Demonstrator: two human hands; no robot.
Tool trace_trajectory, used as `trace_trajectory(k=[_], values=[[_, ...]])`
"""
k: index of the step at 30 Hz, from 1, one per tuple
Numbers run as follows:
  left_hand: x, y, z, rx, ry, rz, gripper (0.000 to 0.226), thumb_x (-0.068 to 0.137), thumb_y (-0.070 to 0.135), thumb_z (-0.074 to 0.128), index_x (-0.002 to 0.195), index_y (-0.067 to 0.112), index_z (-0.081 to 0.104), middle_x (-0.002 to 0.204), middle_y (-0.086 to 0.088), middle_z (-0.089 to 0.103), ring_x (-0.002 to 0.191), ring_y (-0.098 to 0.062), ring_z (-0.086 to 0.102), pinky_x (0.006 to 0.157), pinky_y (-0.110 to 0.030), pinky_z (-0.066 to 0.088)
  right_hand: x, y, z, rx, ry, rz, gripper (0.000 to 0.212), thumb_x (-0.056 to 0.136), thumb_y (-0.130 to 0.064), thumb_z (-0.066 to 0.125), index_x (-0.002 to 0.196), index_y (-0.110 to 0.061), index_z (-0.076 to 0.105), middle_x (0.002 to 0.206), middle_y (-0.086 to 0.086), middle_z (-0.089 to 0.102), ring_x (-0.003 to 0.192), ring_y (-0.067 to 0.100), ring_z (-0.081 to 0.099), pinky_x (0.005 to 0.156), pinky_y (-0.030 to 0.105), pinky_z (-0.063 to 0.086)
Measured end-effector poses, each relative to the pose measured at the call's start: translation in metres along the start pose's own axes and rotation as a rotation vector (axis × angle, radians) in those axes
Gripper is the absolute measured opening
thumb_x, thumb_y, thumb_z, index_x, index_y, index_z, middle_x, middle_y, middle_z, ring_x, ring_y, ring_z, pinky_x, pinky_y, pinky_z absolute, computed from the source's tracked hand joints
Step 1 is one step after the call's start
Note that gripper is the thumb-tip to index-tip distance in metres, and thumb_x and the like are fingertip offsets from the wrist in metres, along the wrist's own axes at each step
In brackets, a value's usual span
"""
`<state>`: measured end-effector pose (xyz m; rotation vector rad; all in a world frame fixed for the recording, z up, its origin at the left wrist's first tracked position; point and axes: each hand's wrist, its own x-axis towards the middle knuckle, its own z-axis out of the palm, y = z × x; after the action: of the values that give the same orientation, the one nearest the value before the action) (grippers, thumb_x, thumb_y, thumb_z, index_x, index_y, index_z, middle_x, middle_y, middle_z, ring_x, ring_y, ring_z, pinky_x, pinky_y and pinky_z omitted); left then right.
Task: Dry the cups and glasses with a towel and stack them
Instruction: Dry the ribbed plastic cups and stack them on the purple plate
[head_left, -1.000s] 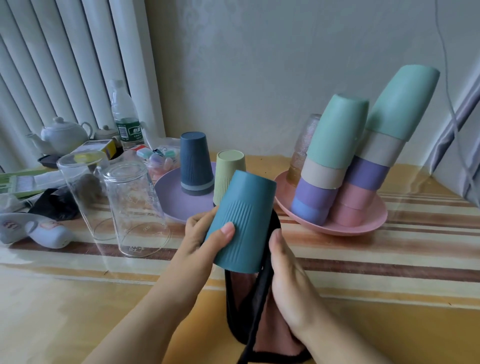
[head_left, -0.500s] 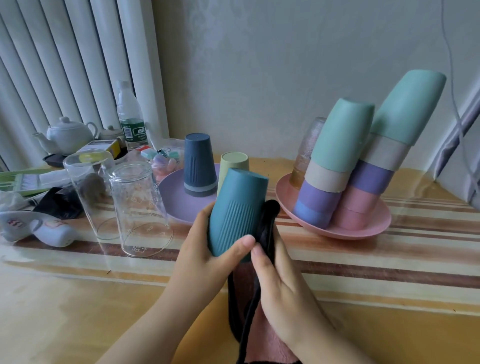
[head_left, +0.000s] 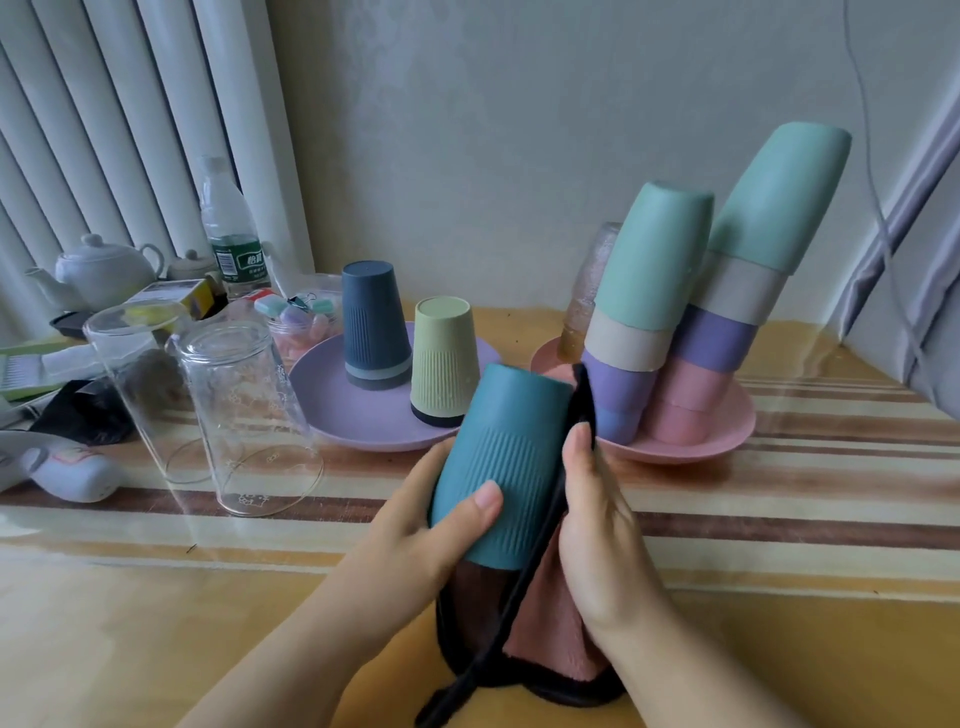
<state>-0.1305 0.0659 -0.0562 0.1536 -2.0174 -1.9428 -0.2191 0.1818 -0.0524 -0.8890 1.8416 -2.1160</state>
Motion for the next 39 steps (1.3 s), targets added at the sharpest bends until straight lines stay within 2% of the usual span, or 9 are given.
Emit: trace_trajectory(k=[7, 13, 16, 19, 21, 24, 30, 35, 39], values=[[0.008, -0.003, -0.025, -0.119, 0.171, -0.021, 0.057, 0.064, 0.061, 0.066, 0.116, 0.038, 0.065, 0.129, -0.002, 0.059, 0.122, -0.015, 0.057, 0.109, -0.044, 0.04, -0.007, 0.021, 0.011, -0.255, -0.186, 0.073, 0.062, 0.079, -0.078, 0.021, 0.135, -0.055, 0.034, 0.141, -0.04, 0.032, 0.136, -0.014, 0.021, 0.118, 0.03, 0.016], [0.011, 0.005, -0.021, -0.021, 0.284, 0.108, 0.037, 0.087, 0.041, 0.064, 0.118, 0.021, 0.059, 0.097, 0.011, 0.072, 0.091, -0.001, 0.067, 0.071, -0.014, 0.051, -0.008, 0.012, 0.012, -0.107, -0.092, 0.014, 0.043, 0.086, -0.043, 0.039, 0.128, -0.042, 0.047, 0.128, -0.039, 0.048, 0.124, -0.019, 0.037, 0.104, 0.005, 0.027], [0.01, 0.003, -0.021, 0.061, 0.357, 0.148, 0.034, 0.095, 0.049, 0.043, 0.115, 0.028, 0.061, 0.104, 0.017, 0.07, 0.101, 0.002, 0.062, 0.082, -0.016, 0.049, -0.009, 0.013, 0.014, -0.221, -0.093, -0.061, 0.039, 0.089, -0.042, 0.039, 0.127, -0.044, 0.046, 0.129, -0.036, 0.049, 0.123, -0.017, 0.039, 0.1, 0.002, 0.027], [0.008, 0.0, -0.022, 0.077, 0.336, 0.092, 0.049, 0.083, 0.068, 0.041, 0.119, 0.04, 0.059, 0.119, 0.011, 0.062, 0.119, -0.004, 0.053, 0.102, -0.036, 0.043, -0.011, 0.015, 0.017, -0.382, -0.114, -0.115, 0.034, 0.089, -0.053, 0.034, 0.121, -0.059, 0.042, 0.128, -0.033, 0.05, 0.126, -0.009, 0.041, 0.106, 0.017, 0.031], [0.009, 0.002, -0.022, 0.146, 0.379, 0.058, 0.059, 0.062, 0.074, 0.052, 0.115, 0.049, 0.053, 0.118, 0.011, 0.055, 0.111, 0.005, 0.053, 0.092, -0.027, 0.049, -0.012, 0.013, 0.019, -0.466, -0.146, -0.153, 0.038, 0.091, -0.052, 0.03, 0.127, -0.06, 0.037, 0.132, -0.035, 0.046, 0.129, -0.008, 0.038, 0.109, 0.024, 0.031], [0.009, 0.002, -0.022, 0.195, 0.459, 0.088, 0.064, 0.05, 0.068, 0.066, 0.108, 0.053, 0.044, 0.105, 0.011, 0.061, 0.092, 0.003, 0.063, 0.064, -0.014, 0.052, -0.015, 0.007, 0.022, -0.529, -0.207, -0.24, 0.051, 0.094, -0.044, 0.029, 0.144, -0.038, 0.03, 0.146, -0.026, 0.036, 0.136, -0.008, 0.028, 0.114, 0.027, 0.027], [0.009, -0.009, -0.012, 0.329, 0.254, 0.129, 0.059, 0.074, 0.064, 0.059, 0.128, 0.043, 0.046, 0.109, 0.028, 0.063, 0.104, 0.007, 0.06, 0.084, -0.012, 0.047, -0.011, 0.011, 0.02, -0.447, -0.127, -0.214, 0.061, 0.092, -0.047, 0.027, 0.15, -0.03, 0.019, 0.155, -0.019, 0.021, 0.142, -0.005, 0.015, 0.118, 0.033, 0.019], [0.003, -0.008, 0.003, 0.221, 0.012, 0.086, 0.057, 0.083, 0.049, 0.058, 0.137, 0.034, 0.044, 0.124, 0.023, 0.061, 0.119, 0.005, 0.054, 0.094, -0.014, 0.045, 0.002, -0.006, 0.001, -0.09, 0.024, -0.141, 0.048, 0.091, -0.036, 0.037, 0.138, -0.029, 0.039, 0.135, -0.032, 0.044, 0.125, -0.02, 0.034, 0.099, 0.0, 0.026], [-0.002, -0.001, 0.003, 0.012, -0.021, 0.043, 0.047, 0.086, 0.039, 0.058, 0.132, 0.036, 0.048, 0.125, 0.021, 0.063, 0.119, 0.004, 0.055, 0.091, -0.011, 0.046, 0.001, -0.009, -0.001, 0.032, -0.004, -0.056, 0.026, 0.095, -0.042, 0.041, 0.121, -0.041, 0.046, 0.112, -0.051, 0.049, 0.115, -0.027, 0.04, 0.091, -0.004, 0.029]])
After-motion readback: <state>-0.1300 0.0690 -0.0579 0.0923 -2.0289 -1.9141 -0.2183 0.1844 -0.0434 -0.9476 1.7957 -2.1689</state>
